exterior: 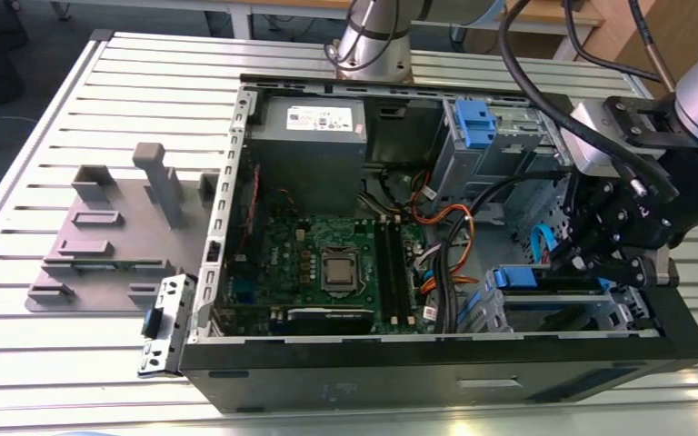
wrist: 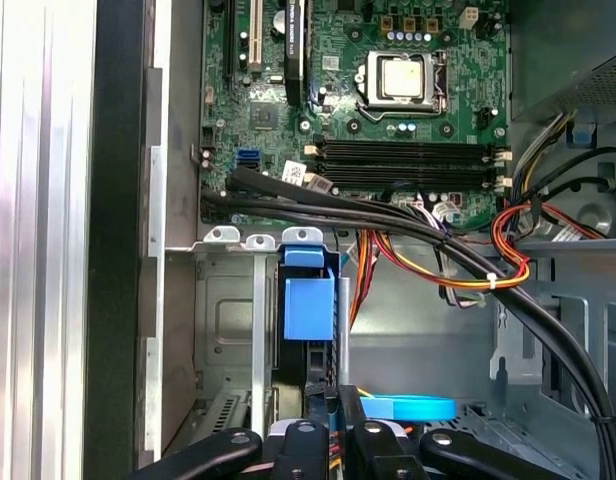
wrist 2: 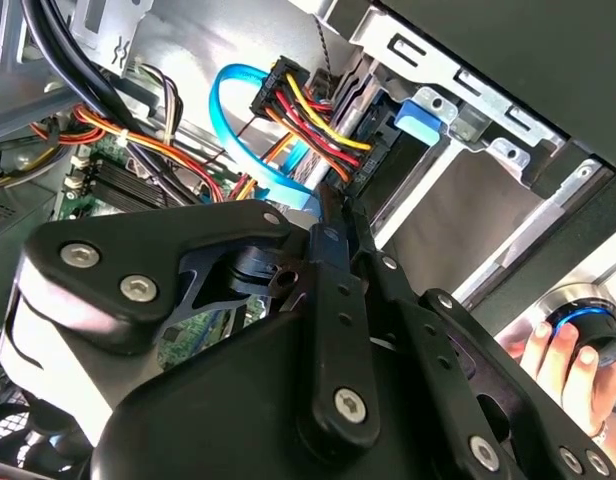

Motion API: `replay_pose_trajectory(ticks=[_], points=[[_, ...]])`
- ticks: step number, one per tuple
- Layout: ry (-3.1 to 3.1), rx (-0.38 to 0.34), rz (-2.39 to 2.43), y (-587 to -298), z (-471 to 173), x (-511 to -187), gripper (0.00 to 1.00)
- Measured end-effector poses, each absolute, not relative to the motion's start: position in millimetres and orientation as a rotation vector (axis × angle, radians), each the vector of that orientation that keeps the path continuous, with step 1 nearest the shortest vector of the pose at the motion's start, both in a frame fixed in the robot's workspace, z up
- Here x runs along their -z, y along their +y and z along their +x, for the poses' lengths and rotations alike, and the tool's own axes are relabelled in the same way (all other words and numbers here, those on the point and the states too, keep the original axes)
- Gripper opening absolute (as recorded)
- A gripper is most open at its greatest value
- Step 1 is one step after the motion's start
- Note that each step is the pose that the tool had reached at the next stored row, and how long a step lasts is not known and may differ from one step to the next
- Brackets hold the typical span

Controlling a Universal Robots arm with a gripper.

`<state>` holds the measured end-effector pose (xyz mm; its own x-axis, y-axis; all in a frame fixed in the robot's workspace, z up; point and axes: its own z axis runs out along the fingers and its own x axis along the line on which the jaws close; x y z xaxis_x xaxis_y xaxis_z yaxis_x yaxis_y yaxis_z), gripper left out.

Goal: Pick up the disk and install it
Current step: 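Insert the second disk wire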

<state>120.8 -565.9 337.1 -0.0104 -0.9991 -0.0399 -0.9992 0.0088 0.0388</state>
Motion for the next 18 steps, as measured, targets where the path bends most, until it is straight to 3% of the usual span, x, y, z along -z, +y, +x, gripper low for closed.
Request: replay_pose_trajectory(ticks=[18], points=[[2.217, -0.12, -2.196, -570.6, 122.7, -334.2, 0.16]])
